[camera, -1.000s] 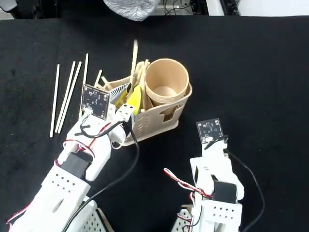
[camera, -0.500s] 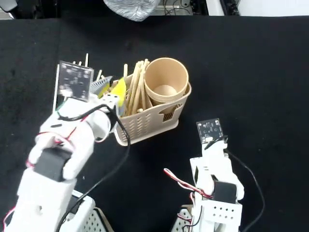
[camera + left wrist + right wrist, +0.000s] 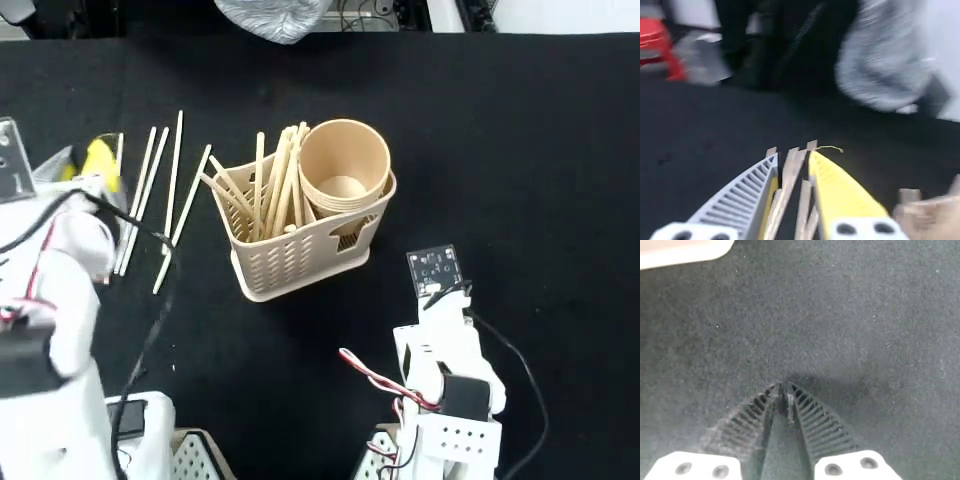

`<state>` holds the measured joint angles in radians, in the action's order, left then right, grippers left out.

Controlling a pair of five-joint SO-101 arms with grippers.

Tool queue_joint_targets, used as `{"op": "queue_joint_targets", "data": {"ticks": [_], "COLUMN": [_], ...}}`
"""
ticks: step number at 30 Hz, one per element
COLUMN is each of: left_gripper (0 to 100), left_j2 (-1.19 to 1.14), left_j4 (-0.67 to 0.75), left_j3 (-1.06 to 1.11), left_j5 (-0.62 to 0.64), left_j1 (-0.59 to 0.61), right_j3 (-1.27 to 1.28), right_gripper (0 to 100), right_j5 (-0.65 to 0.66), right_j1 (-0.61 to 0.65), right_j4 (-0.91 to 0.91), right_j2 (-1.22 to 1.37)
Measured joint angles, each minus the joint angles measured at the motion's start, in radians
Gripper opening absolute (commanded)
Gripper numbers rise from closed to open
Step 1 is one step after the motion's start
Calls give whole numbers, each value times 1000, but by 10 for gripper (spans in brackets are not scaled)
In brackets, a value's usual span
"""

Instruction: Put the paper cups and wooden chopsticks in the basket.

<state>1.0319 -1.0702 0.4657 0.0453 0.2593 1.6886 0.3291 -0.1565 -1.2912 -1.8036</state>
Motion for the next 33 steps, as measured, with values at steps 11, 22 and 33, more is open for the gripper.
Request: {"op": "queue_joint_targets", "data": {"ticks": [11, 22, 33], "left_gripper": [174, 174, 173], "left_j2": [-358, -1023, -1596], "left_j4": [272, 137, -129], "left_j3": [302, -110, -724], "left_j5": [-166, -284, -298], "left_j1": [57, 57, 57], "right_j3": [0, 0, 0], "right_gripper": [13, 13, 13], "right_j5": [0, 0, 0], "right_j1": [0, 0, 0], "right_j4": [0, 0, 0], "right_j2": [0, 0, 0]}}
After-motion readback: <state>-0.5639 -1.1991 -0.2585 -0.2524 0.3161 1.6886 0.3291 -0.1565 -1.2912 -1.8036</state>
